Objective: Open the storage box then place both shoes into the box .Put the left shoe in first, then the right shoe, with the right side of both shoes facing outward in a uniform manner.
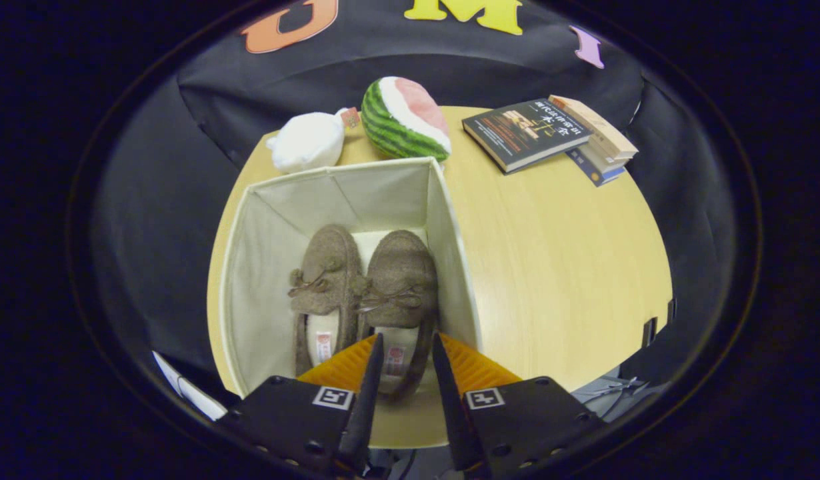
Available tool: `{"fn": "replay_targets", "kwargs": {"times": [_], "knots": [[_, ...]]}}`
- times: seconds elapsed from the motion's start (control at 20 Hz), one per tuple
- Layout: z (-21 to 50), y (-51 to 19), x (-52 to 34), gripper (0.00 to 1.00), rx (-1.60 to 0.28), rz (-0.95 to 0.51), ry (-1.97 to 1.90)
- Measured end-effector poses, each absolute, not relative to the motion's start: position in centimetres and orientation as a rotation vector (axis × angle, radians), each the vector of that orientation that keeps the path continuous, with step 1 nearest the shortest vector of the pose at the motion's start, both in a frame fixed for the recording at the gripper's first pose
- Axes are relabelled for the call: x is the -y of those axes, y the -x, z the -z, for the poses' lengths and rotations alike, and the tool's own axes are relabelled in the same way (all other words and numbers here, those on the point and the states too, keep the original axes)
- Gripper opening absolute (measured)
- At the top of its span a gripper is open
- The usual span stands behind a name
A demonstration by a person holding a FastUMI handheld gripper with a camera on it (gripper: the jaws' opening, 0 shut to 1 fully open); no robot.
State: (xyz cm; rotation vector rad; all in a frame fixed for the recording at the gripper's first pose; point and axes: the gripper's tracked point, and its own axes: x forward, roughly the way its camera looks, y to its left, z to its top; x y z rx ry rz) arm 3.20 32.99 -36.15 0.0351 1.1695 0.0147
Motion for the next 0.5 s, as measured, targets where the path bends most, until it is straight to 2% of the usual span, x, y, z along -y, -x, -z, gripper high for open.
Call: {"fn": "replay_targets", "kwargs": {"times": [0.35,0.45,0.5], "knots": [[27.0,-2.6,-28.7,0.82,-0.977,-0.043,-0.087],[23.7,-2.9,-26.3,0.88,-0.882,-0.048,-0.052],[22.1,-3.0,-25.0,0.94,-0.828,-0.047,-0.024]]}}
